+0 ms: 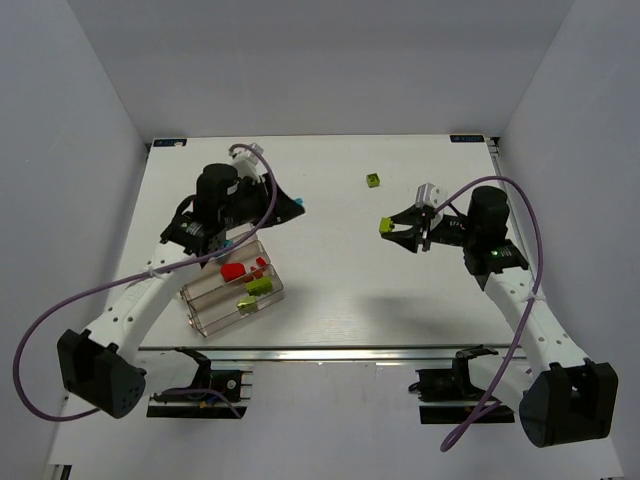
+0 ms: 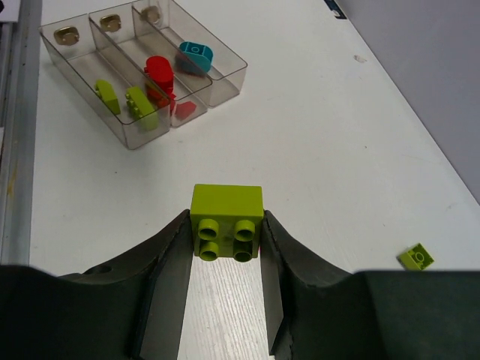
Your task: Sort the legos into containers by color
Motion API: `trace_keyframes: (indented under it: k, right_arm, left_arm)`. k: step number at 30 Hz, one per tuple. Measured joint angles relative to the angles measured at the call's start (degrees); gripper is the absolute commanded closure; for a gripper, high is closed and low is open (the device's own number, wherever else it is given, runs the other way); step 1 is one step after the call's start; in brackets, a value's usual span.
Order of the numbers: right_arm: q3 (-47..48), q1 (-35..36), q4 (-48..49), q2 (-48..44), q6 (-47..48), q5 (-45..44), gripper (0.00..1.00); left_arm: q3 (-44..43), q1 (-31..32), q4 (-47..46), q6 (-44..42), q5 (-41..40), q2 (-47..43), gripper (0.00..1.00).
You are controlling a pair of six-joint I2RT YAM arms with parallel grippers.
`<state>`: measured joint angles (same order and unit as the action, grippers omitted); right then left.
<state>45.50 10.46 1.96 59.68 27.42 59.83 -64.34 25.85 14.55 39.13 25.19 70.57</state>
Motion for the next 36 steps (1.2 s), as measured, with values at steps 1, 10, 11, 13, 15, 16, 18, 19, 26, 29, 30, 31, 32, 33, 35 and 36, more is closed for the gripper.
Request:
trace_keyframes:
  k: [1, 10, 11, 13, 15, 16, 18, 19, 26, 29, 30, 31, 32, 33, 35, 36]
  right_arm:
    - [0.0, 0.0, 0.3, -0.2, -0.5, -0.5, 1.00]
    - [-1.0, 0.0, 1.7, -0.9, -3.1, -3.0, 1.00]
    - [-1.2, 0.0, 1.7, -1.0, -3.1, -3.0, 1.00]
    - [-1.6, 0.0, 1.7, -1.1, -3.1, -3.0, 1.00]
    - [-1.9, 0.0, 1.7, -1.2, -3.3, -3.0, 1.00]
    - [-2.1, 0.0, 1.7, -1.3, -3.3, -3.0, 1.00]
    - [-2.2, 0.0, 1.7, -1.3, -3.4, -3.0, 1.00]
    - [-2.2, 0.0, 1.7, -1.3, -3.4, -3.1, 1.00]
    - [-2.2, 0.0, 1.7, -1.3, -3.4, -3.1, 1.00]
    - [-2.2, 0.0, 1.7, -1.3, -3.4, -3.1, 1.00]
    - [-2.2, 0.0, 1.7, -1.3, -3.4, -3.1, 1.00]
    - [-2.2, 0.1, 1.7, -1.2, -3.2, -3.1, 1.00]
    - [-2.2, 0.1, 1.6, -1.1, -3.1, -3.1, 1.00]
    - [-2.2, 0.2, 1.4, -1.0, -2.8, -3.1, 1.00]
    - [-2.2, 0.6, 0.9, -0.6, -1.9, -3.0, 1.00]
    - [-2.2, 0.9, 0.7, -0.2, -1.2, -2.8, 1.00]
  left_arm:
    - [-0.2, -0.4, 4.9, -2.3, -4.0, -1.1, 1.00]
    - [0.5, -4.8, 29.2, -9.1, -29.0, 3.8, 1.00]
    - [-0.3, -5.6, 30.8, -8.8, -31.3, 5.5, 1.00]
    - [-1.9, -6.6, 32.5, -8.1, -35.2, 9.1, 1.00]
    - [-3.1, -7.8, 33.5, -7.4, -38.5, 12.2, 1.00]
    - [-3.4, -8.2, 33.7, -7.0, -39.8, 13.3, 1.00]
    - [-3.6, -9.3, 34.2, -6.2, -42.7, 15.4, 1.00]
    - [-3.6, -9.7, 34.4, -5.7, -43.8, 16.3, 1.00]
    - [-3.9, -12.3, 34.4, -4.1, -47.4, 19.7, 0.89]
    - [-4.9, -12.8, 34.3, -3.7, -47.9, 21.4, 0.67]
    - [-5.3, -13.0, 34.3, -3.6, -47.9, 22.0, 0.62]
    - [-5.7, -13.2, 34.3, -3.5, -47.9, 22.5, 0.47]
    - [-5.9, -13.4, 34.3, -3.5, -47.9, 22.7, 0.41]
    - [-5.9, -13.4, 34.3, -3.4, -47.9, 22.8, 0.34]
    - [-5.9, -13.4, 34.4, -3.2, -47.8, 22.6, 0.17]
    - [-5.9, -13.4, 34.4, -3.2, -47.8, 22.4, 0.16]
